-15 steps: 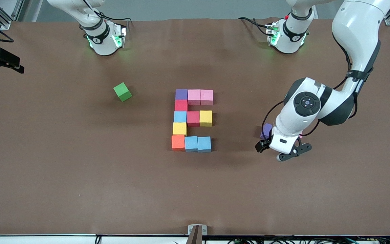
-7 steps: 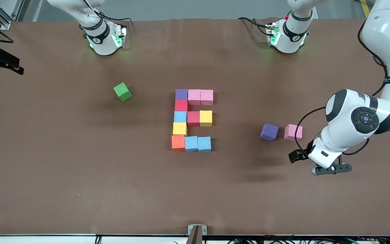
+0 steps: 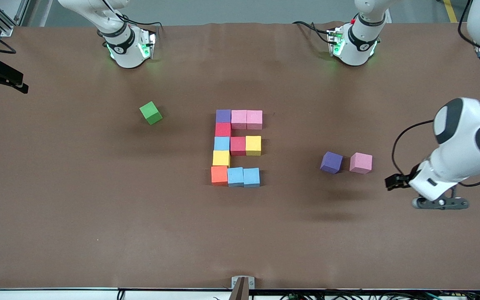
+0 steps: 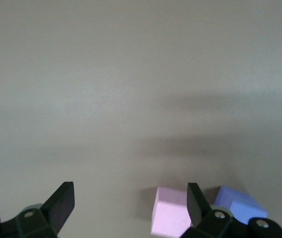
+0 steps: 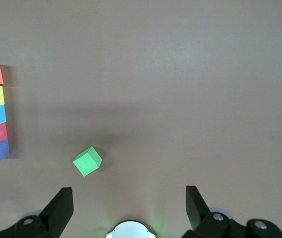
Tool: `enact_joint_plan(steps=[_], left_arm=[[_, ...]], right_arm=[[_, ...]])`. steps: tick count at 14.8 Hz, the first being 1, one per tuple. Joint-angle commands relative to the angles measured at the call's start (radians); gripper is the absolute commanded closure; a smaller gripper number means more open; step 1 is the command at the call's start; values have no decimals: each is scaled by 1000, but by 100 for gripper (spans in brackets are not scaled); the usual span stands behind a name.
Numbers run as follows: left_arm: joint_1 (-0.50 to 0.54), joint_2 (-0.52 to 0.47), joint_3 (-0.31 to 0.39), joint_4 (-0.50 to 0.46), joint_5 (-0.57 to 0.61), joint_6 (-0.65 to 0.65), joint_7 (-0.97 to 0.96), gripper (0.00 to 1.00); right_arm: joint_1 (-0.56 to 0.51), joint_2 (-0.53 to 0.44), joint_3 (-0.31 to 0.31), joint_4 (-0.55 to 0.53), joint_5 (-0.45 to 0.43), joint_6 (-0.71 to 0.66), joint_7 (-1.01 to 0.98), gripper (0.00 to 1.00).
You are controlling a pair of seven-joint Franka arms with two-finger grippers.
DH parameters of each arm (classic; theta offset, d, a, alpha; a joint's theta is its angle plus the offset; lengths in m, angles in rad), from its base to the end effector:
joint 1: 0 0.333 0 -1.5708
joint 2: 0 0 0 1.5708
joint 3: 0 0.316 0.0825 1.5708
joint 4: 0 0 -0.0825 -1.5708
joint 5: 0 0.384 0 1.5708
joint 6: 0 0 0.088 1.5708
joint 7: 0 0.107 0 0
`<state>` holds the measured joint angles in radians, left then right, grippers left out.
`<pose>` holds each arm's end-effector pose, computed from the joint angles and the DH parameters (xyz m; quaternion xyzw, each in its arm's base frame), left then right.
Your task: Arrange 11 blocks into digit 3
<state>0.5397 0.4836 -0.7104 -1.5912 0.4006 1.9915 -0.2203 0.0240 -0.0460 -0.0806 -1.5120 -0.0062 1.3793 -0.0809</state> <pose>0.6730 -0.0248 0.4107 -0.9990 0.0223 -0.0272 0.0258 0.5187 -0.0313 0.6604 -0.9990 -0.0118 0.0434 0.0018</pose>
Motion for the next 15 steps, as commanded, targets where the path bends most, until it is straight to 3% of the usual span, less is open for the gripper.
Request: enact_joint_plan(steps=[1, 11, 13, 15], left_arm=[[34, -94, -14, -16, -49, -78, 53, 0], [100, -246, -1, -15, -167, -198, 240, 0], [51, -269, 49, -12, -175, -217, 252, 0], [-97, -272, 190, 51, -186, -288, 256, 0]], right_arm=[[7, -23, -1, -17, 5, 12, 10, 0], [7, -25, -2, -19, 25, 9, 10, 0], [7, -25, -2, -19, 25, 9, 10, 0], [7, -25, -2, -19, 18, 4, 10, 0]])
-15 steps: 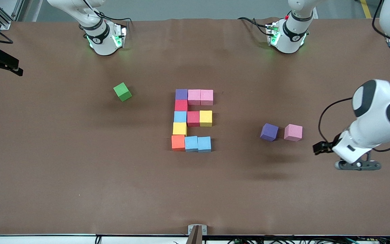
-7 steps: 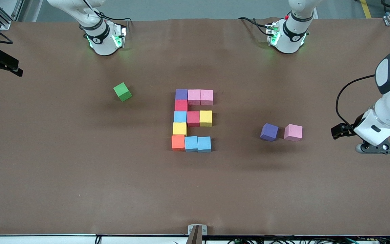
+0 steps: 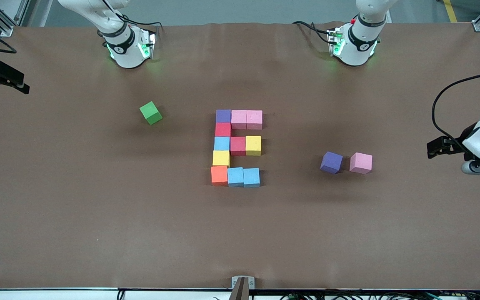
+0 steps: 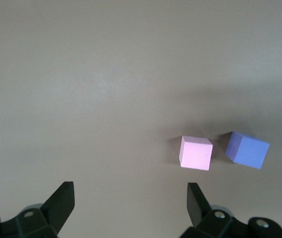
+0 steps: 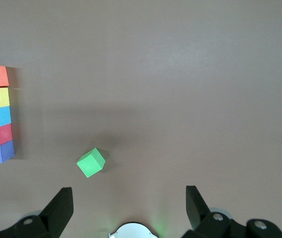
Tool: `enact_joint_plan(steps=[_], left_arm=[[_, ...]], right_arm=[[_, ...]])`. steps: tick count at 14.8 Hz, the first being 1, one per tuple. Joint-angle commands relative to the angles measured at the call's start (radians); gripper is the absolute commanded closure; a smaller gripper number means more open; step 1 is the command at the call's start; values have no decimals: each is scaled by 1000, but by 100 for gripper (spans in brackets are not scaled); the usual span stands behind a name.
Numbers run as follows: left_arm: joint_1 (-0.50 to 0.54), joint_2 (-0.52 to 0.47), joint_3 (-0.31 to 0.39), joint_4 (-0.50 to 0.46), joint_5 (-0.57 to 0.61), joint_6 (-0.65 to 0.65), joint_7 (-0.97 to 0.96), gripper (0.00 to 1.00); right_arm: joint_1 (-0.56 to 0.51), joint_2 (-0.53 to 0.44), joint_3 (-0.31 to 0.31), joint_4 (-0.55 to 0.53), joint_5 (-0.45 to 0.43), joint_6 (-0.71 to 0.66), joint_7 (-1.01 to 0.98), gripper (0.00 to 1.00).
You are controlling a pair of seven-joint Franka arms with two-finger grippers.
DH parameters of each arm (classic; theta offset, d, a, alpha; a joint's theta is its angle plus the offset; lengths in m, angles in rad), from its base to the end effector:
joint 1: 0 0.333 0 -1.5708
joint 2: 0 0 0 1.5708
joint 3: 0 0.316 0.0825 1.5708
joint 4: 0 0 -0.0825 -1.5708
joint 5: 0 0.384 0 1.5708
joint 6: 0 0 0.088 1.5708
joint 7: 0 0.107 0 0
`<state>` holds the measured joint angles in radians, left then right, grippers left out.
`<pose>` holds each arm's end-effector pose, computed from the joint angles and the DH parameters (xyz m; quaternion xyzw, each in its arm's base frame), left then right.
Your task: Arrange 11 blocks into digit 3
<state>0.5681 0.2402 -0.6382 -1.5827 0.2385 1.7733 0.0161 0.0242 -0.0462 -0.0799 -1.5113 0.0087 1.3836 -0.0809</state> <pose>0.6245 0.0124 0.5195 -0.9971 0.0603 -0.0008 0.0457 0.5192 -0.0291 0.6611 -0.9991 -0.0133 0.0403 0.0089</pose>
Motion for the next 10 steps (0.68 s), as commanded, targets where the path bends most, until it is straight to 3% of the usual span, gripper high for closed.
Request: enact_joint_plan(steps=[1, 5, 10], left_arm=[[-193, -28, 187, 73, -45, -104, 31, 0], [-404, -84, 452, 93, -187, -133, 77, 0], [-681, -133, 745, 92, -247, -149, 85, 0]], right_arm=[[8, -24, -3, -20, -1, 0, 9, 0], [8, -24, -3, -20, -6, -1, 7, 0], [7, -24, -3, -20, -6, -5, 6, 0]])
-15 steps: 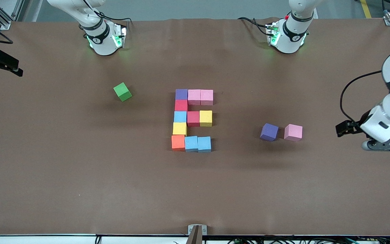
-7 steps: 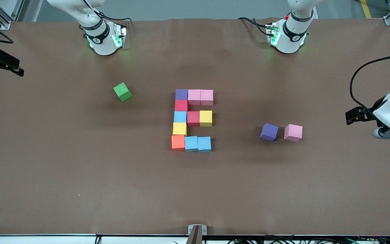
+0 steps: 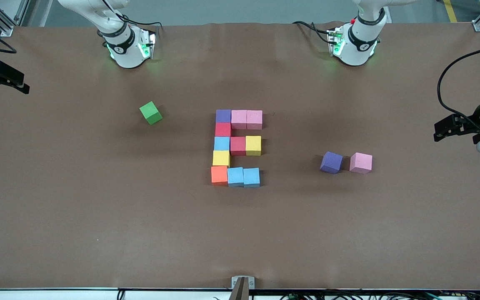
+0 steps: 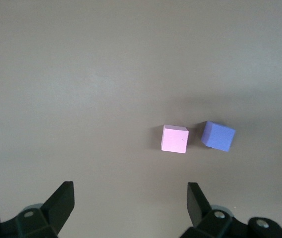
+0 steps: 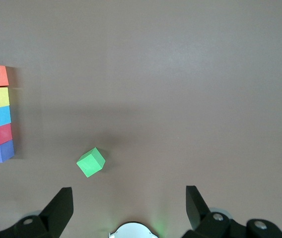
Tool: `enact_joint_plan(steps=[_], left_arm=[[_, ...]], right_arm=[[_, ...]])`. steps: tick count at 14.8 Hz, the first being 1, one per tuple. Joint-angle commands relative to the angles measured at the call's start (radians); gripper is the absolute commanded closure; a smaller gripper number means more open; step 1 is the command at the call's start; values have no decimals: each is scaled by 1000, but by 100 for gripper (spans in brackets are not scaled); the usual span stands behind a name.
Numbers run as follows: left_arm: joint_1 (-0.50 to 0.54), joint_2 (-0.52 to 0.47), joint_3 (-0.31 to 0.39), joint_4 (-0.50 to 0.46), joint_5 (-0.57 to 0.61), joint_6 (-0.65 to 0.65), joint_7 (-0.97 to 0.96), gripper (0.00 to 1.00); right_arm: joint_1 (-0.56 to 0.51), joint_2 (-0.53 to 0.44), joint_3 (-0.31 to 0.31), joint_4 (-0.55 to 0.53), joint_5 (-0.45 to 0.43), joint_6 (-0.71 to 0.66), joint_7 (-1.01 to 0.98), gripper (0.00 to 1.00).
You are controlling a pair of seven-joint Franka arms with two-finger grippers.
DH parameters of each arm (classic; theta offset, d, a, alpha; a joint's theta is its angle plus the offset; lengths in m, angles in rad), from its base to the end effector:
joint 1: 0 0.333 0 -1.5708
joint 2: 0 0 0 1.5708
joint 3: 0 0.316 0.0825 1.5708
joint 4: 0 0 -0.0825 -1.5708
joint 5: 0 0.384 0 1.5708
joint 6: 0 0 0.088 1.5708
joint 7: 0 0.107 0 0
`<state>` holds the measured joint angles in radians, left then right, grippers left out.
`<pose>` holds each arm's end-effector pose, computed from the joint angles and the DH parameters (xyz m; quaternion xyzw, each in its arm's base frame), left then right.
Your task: Arrange 11 blocks into digit 3
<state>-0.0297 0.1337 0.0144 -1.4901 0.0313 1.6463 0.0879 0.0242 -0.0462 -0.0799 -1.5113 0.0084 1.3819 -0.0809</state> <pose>0.6021 -0.0067 0.5923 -0.9984 0.0526 -0.0106 0.0170 0.5190 -0.0291 0.6610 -0.9990 -0.0133 0.0412 0.0088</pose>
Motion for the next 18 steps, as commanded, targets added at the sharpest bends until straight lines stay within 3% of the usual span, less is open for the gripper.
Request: enact_joint_plan(steps=[1, 6, 12, 18], left_arm=[[-94, -35, 110, -1, -56, -22, 13, 0], [-70, -59, 110, -4, -94, -25, 15, 0], [19, -120, 52, -56, -125, -48, 23, 0], [20, -147, 41, -41, -110, -43, 20, 0]], right_arm=[[6, -24, -3, -21, -5, -3, 6, 0], [6, -24, -4, -20, -10, -1, 3, 0], [23, -23, -3, -20, -22, 5, 7, 0], [14, -23, -4, -23, -22, -4, 7, 0]])
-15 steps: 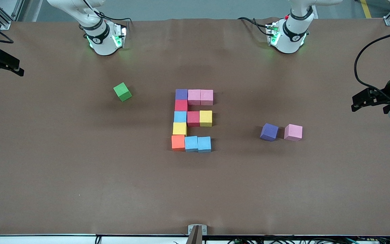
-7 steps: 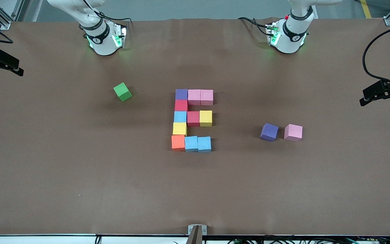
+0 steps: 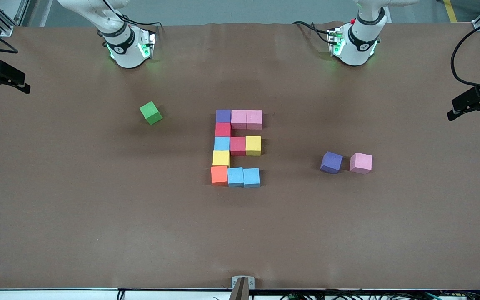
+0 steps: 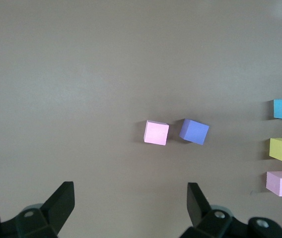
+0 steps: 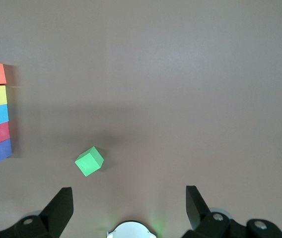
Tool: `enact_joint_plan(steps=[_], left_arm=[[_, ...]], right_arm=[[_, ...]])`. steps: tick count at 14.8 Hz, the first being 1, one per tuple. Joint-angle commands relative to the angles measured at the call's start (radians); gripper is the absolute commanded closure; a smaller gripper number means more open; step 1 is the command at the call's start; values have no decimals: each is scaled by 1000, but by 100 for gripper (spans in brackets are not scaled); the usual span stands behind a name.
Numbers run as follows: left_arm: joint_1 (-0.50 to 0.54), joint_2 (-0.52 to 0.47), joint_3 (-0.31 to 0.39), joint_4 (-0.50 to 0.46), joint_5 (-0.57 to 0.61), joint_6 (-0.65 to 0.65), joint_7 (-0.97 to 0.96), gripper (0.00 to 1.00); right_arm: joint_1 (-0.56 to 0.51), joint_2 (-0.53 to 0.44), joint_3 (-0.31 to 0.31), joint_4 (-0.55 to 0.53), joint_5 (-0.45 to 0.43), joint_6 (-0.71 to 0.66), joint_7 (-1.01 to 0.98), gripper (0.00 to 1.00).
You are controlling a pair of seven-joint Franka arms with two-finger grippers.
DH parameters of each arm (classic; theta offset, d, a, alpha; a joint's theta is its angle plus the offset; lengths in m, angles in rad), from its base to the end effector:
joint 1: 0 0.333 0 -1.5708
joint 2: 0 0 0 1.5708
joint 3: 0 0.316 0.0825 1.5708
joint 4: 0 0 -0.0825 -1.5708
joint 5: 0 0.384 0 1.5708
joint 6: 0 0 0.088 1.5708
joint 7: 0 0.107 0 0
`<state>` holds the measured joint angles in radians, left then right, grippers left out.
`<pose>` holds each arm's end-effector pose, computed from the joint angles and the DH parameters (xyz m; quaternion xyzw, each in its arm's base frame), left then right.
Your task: Arrange 11 blocks into digit 3
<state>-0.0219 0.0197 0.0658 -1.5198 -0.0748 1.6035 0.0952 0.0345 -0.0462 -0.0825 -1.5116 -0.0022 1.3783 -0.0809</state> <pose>0.5644 0.0166 0.6409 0.9985 -0.0256 0.0345 0.0344 0.5187 -0.0264 0.6606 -0.9989 -0.0164 0.0435 0.0036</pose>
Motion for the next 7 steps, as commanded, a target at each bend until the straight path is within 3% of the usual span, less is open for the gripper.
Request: enact_joint_plan(steps=[1, 7], left_arm=[[11, -32, -11, 1, -2, -1, 12, 0], [8, -26, -41, 17, 27, 12, -8, 0]], right_arm=[[4, -23, -3, -22, -12, -1, 7, 0], [10, -26, -2, -21, -10, -16, 9, 0]])
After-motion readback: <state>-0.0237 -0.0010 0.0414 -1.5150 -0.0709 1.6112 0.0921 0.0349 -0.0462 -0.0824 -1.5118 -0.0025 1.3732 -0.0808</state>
